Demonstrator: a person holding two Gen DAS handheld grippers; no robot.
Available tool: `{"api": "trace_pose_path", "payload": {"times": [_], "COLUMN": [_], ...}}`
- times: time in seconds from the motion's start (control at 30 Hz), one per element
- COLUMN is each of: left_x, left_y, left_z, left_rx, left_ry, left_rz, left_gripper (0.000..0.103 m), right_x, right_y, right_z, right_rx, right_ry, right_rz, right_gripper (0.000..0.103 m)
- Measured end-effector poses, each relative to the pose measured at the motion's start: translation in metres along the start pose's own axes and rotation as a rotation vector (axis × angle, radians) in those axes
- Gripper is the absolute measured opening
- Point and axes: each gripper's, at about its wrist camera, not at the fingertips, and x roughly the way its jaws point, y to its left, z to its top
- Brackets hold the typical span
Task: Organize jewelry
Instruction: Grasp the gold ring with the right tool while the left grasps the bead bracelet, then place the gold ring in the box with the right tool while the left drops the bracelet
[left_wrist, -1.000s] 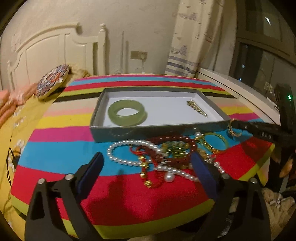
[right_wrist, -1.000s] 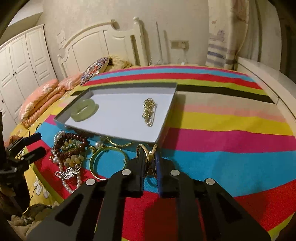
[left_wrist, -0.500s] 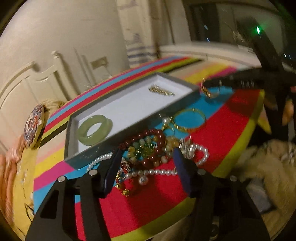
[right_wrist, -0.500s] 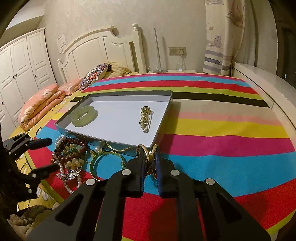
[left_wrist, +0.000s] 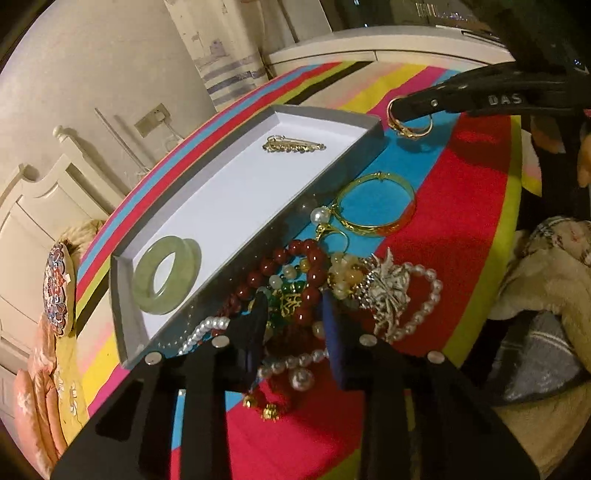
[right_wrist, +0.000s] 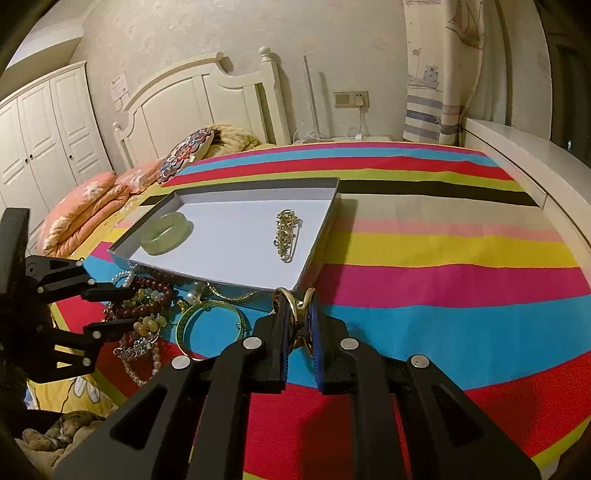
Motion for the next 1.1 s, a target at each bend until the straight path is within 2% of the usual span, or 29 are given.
{"api": "trace_pose_path", "payload": {"times": [0.07,0.1,0.43,0.7,0.83,0.9,0.93,0.97,1.1], "left_x": [0.001,0.001,-0.04,-0.069,-0.087,-0.095,-0.097,-0.098,-0.099], "left_y": [0.003,0.003,0.046,0.067,0.082,0.095,0.103,0.106,0.109], "left_z": [0.002,0.003,0.007,0.016,0.017,0.015,0.012,0.011,0.015], "left_rx": [-0.031,-0.039,-0.251,-0.325,-0.391,-0.46,-0.508,-0.529,-0.532], "left_ry": [-0.006,-0.013,-0.183,-0.266,-0.33,-0.378,-0.405,-0.414,-0.411], "left_rz": [-0.042,-0.039,-0.041,0.003,-0.041,-0.133,-0.205,-0.227,-0.205], "left_gripper": [0.015,0.011,0.011,0.011,0.011,0.011,0.011,0.011,0.011], "right_x": [-0.003,-0.004,-0.007,-0.015,-0.019,-0.019,-0.019,-0.019,-0.02], "right_y": [0.001,0.002,0.004,0.009,0.01,0.011,0.011,0.011,0.012], "right_z": [0.0,0.0,0.0,0.002,0.002,0.002,0.002,0.002,0.003], "right_rx": [-0.014,-0.019,-0.032,-0.055,-0.058,-0.058,-0.058,-0.058,-0.062], "right_ry": [-0.012,-0.018,-0.04,-0.07,-0.079,-0.079,-0.079,-0.077,-0.079], "right_rz": [-0.009,-0.014,-0.017,-0.02,-0.02,-0.019,-0.018,-0.018,-0.016], "right_gripper": [0.013,0.013,0.013,0.013,0.013,0.013,0.013,0.013,0.013]}}
